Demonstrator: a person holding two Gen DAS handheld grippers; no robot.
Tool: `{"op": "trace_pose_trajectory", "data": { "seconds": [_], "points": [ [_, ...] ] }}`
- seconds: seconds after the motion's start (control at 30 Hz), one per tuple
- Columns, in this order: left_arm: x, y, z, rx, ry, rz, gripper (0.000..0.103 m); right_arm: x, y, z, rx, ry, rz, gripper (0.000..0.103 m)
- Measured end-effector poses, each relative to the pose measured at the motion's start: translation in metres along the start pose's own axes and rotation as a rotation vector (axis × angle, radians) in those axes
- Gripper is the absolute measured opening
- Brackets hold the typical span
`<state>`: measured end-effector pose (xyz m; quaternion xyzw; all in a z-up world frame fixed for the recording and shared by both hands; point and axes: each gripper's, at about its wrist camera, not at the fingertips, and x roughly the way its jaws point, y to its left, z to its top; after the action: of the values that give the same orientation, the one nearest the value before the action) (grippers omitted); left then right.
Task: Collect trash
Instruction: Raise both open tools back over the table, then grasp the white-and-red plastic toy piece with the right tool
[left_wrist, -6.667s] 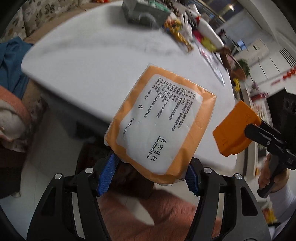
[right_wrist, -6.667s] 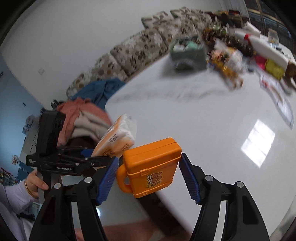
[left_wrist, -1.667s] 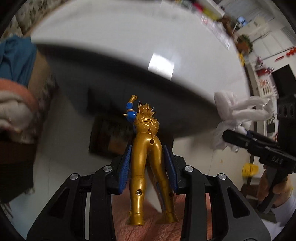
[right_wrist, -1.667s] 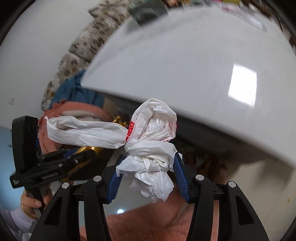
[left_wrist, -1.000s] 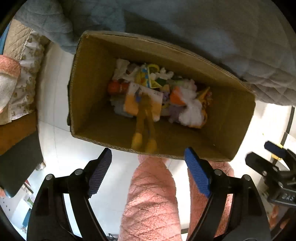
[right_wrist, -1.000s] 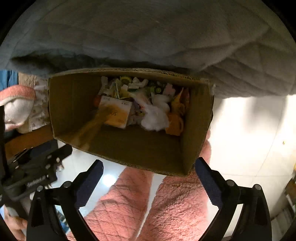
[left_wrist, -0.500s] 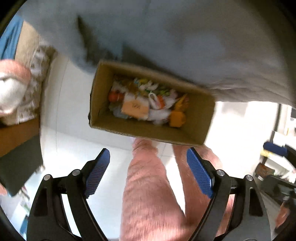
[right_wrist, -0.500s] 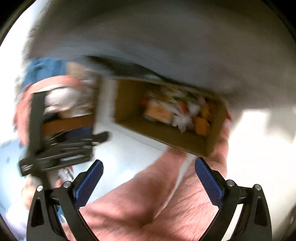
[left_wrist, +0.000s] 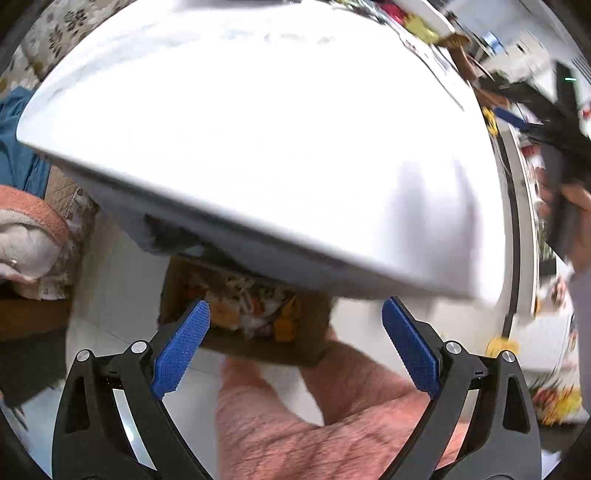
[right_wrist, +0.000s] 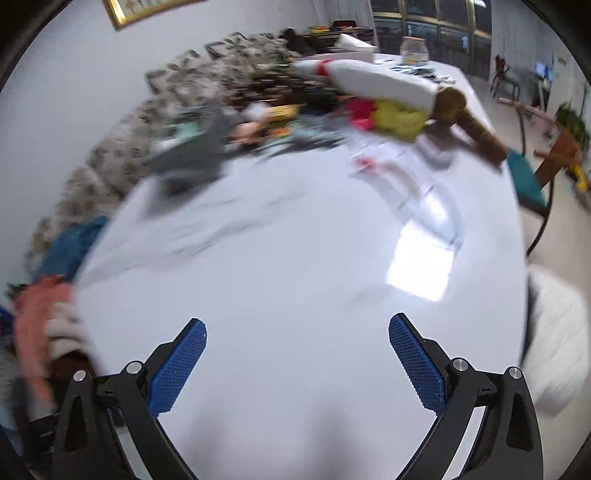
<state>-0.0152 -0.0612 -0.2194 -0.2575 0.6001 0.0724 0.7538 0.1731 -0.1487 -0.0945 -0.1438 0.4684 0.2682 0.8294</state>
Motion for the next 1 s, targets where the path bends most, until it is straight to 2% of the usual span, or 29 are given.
{"op": "trace_pose_trajectory", "data": {
  "seconds": [0.03, 0.13, 0.27, 0.37, 0.43, 0.5, 0.63, 0.7, 0.77, 0.8, 0.9, 1.0],
  "points": [
    [0.001, -0.008, 0.009, -0.017, -0.004, -0.009, 0.092, 0.022, -0.019, 0.023, -0.031, 0.002, -0.029, 0.098],
    [0.009, -0.035, 0.037, -0.059, -0.018, 0.019, 0.092, 0.064, -0.063, 0.063, -0.078, 0.018, -0.064, 0.098],
    [0.016, -0.067, 0.072, -0.133, -0.05, -0.019, 0.092, 0.118, -0.101, 0.114, -0.117, 0.044, -0.087, 0.098],
    [0.025, -0.088, 0.105, -0.167, -0.064, -0.04, 0.092, 0.135, -0.108, 0.134, -0.142, 0.063, -0.081, 0.098],
    [0.033, -0.1, 0.128, -0.187, -0.065, -0.066, 0.092, 0.131, -0.111, 0.142, -0.143, 0.042, -0.023, 0.098],
    [0.035, -0.113, 0.149, -0.178, -0.08, -0.044, 0.092, 0.123, -0.123, 0.154, -0.102, -0.014, 0.007, 0.098],
    [0.045, -0.131, 0.173, -0.151, -0.1, -0.031, 0.092, 0.127, -0.167, 0.177, 0.029, -0.062, -0.005, 0.098],
    [0.05, -0.135, 0.181, -0.149, -0.095, -0.024, 0.092, 0.138, -0.186, 0.188, 0.062, -0.045, -0.028, 0.088],
    [0.054, -0.14, 0.189, -0.148, -0.087, -0.025, 0.092, 0.154, -0.194, 0.196, 0.036, 0.008, -0.05, 0.047],
    [0.057, -0.144, 0.194, -0.142, -0.082, -0.021, 0.092, 0.161, -0.196, 0.198, 0.028, 0.04, -0.055, 0.045],
    [0.057, -0.148, 0.204, -0.12, -0.077, -0.017, 0.092, 0.165, -0.196, 0.203, -0.014, 0.057, -0.057, 0.042],
    [0.06, -0.152, 0.232, -0.107, -0.107, -0.005, 0.092, 0.163, -0.194, 0.2, -0.066, 0.06, -0.053, 0.041]
  ]
}}
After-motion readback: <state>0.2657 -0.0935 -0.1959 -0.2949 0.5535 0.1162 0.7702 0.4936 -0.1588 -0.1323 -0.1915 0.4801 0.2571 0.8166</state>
